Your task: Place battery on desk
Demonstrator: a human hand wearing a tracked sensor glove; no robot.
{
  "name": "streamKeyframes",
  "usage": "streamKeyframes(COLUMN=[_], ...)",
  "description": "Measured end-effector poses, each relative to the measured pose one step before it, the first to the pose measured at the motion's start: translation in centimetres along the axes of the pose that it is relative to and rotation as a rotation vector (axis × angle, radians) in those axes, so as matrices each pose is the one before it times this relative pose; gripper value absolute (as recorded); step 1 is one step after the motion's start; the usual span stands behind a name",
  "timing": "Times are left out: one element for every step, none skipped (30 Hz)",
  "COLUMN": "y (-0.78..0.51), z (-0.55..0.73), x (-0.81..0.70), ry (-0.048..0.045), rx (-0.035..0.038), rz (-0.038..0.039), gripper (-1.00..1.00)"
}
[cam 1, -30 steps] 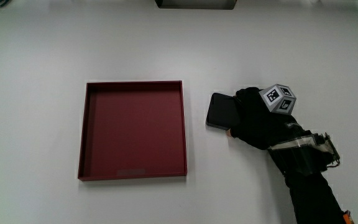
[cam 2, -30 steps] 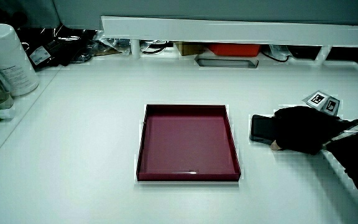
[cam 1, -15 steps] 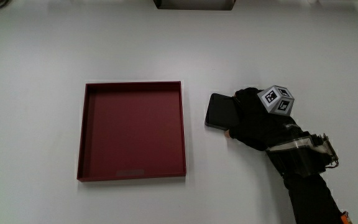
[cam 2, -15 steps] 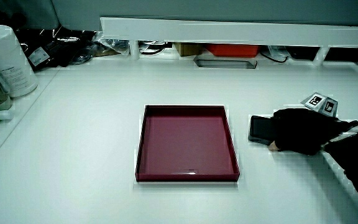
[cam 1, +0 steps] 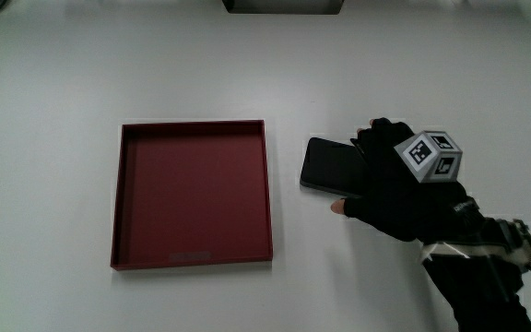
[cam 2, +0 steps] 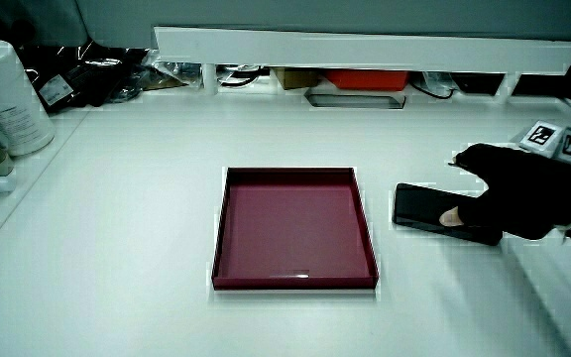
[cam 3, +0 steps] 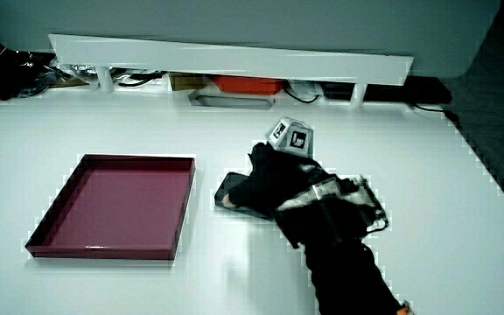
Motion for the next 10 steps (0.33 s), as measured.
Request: streamKeyframes(y=[-0.787, -0.924, -0.622, -0.852, -0.775, -0.696, -0.815, -0.537, -0.532, -0.451], z=[0.493, 0.721, 0.387, 0.596, 0.492, 0.669, 0.450, 0.296, 0.304, 0.272], x=[-0.185, -0.539, 0.075, -0.318, -0.102, -0.469, -0.176, -0.008, -0.006, -0.169], ry=[-0.01286, 0.00667, -0.02306, 0.01134, -0.02526, 0.03388, -0.04189, -0.01131, -0.01131, -0.00674], rx=[0.01795, 0.00655, 0.01526, 0.01393, 0.02349, -0.01355, 0.04034, 0.01479, 0.01479, 0.00262], rz=[-0.00320, 0.03496, -0.01462, 0.01582, -0.00523, 0.05747, -0.03541, 0.00299, 0.00299, 0.01631], gripper=[-1.00, -1.00, -1.00, -1.00, -1.00, -1.00, -1.00, -1.00, -1.00, -1.00])
